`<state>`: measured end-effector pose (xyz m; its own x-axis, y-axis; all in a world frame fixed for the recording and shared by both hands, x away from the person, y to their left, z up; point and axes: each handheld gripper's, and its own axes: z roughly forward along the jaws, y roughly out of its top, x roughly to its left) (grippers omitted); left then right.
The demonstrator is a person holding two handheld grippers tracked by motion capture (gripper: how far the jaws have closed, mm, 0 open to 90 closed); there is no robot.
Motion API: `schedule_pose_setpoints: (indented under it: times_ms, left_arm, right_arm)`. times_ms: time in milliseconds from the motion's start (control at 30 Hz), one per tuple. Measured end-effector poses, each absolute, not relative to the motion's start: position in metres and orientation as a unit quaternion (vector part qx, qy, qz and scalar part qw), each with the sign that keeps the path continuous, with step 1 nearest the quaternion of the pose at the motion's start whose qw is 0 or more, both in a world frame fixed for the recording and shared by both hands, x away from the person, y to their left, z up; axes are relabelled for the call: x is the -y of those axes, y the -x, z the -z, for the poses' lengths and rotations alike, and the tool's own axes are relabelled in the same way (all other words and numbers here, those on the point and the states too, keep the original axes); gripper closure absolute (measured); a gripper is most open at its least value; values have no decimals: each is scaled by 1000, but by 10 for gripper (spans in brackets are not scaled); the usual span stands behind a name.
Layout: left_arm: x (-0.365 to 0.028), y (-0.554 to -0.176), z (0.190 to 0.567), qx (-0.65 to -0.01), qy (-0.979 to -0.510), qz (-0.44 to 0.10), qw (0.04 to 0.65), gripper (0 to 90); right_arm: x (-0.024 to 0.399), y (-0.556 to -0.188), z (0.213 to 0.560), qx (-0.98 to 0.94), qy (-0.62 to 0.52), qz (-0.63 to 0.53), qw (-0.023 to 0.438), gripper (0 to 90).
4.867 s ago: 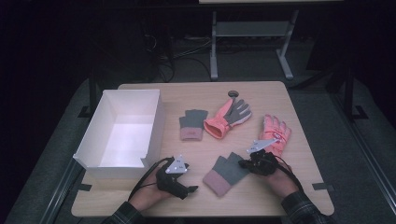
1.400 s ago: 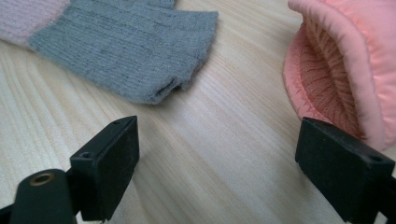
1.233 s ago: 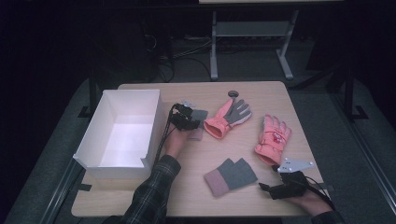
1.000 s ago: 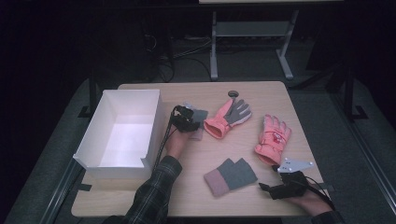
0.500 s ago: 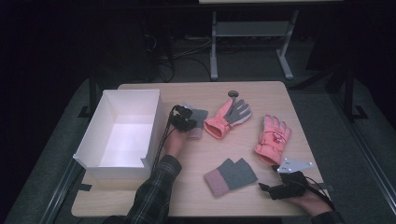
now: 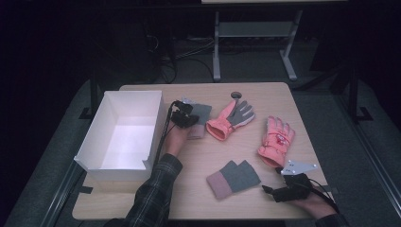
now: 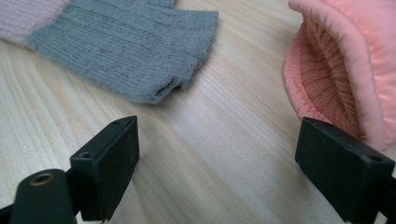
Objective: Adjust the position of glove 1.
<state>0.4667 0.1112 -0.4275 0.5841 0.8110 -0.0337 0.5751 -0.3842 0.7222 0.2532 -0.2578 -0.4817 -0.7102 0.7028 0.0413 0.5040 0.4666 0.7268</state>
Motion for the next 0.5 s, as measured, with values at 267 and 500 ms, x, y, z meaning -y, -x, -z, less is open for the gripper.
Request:
schedule_pose_setpoints:
  times_ms: [267,500]
  left_arm:
    - [-109,-461,401,-412,-810,-167,383,872]
    - [-103,-454,393,-392,-816,-150,398,872]
  right_arm:
    - [257,-253,482,-845,-359,-374,132,132]
    - [257,-253,482,-845,-359,-373,132,132]
